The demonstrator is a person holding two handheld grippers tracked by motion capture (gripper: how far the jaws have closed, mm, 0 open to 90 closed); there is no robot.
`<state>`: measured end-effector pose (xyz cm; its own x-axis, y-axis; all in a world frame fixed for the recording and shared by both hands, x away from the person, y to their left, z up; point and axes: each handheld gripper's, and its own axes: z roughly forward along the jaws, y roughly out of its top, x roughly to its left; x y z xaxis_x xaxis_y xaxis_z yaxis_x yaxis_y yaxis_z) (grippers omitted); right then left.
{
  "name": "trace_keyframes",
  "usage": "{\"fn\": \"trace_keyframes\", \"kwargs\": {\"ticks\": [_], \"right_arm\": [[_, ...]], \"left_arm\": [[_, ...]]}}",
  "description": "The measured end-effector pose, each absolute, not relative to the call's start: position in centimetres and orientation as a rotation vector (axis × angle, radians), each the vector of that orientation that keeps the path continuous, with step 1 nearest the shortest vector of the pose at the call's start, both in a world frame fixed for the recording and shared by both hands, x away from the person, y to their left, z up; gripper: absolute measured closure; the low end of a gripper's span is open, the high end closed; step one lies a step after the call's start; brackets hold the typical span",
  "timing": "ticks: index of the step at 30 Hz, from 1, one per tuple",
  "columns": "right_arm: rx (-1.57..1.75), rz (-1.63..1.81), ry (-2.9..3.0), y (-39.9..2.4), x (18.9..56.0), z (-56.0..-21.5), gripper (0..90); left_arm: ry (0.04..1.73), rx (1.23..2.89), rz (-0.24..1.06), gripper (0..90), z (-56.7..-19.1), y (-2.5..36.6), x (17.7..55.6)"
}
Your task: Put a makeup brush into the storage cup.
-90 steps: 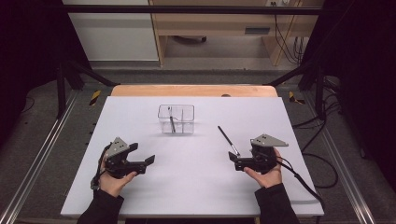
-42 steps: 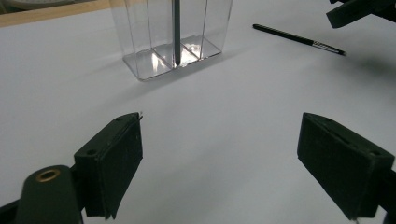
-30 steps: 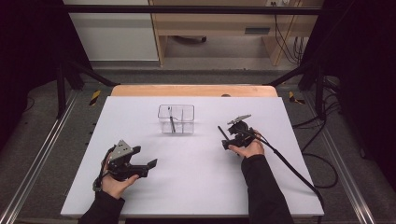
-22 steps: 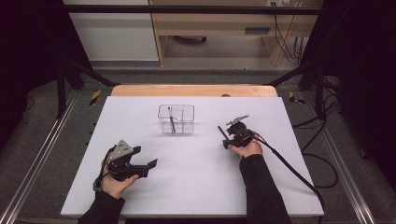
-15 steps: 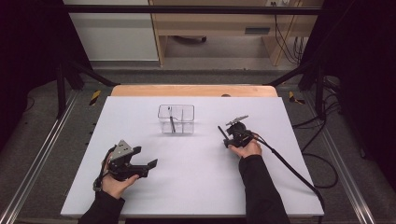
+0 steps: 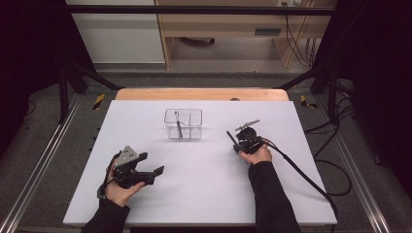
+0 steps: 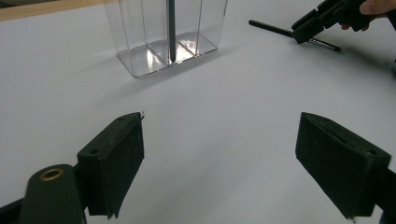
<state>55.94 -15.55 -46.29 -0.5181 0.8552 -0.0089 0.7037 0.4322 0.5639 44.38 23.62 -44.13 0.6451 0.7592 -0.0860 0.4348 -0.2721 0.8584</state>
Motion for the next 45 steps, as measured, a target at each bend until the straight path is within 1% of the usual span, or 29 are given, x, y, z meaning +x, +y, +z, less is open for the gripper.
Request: {"fn": "trace_keyframes", "kwargs": {"ticks": [8, 22, 27, 33, 38, 45], "right_arm": [[1.343, 0.728, 2.406, -15.6, 56.0, -46.2, 82.7], [1.256, 0.719, 2.468, -15.6, 55.5, -46.1, 84.1], [1.223, 0.693, 2.512, -15.4, 55.1, -45.9, 83.6], [1.225, 0.665, 2.516, -15.6, 55.2, -45.4, 72.7], [1.194, 0.570, 2.552, -15.3, 55.7, -44.8, 67.7], [1.203, 0.540, 2.589, -14.5, 56.5, -44.7, 71.8]], "left_arm": [[0.941, 1.917, 0.423, 14.8, -44.2, 23.6, 44.4], [0.936, 1.920, 0.414, 15.1, -44.2, 23.5, 44.4], [0.930, 1.928, 0.411, 15.1, -44.3, 23.4, 44.4], [0.932, 1.928, 0.408, 15.3, -44.3, 23.4, 44.4], [0.930, 1.930, 0.407, 15.3, -44.3, 23.4, 44.5], [0.929, 1.931, 0.405, 15.4, -44.3, 23.4, 44.5]]}}
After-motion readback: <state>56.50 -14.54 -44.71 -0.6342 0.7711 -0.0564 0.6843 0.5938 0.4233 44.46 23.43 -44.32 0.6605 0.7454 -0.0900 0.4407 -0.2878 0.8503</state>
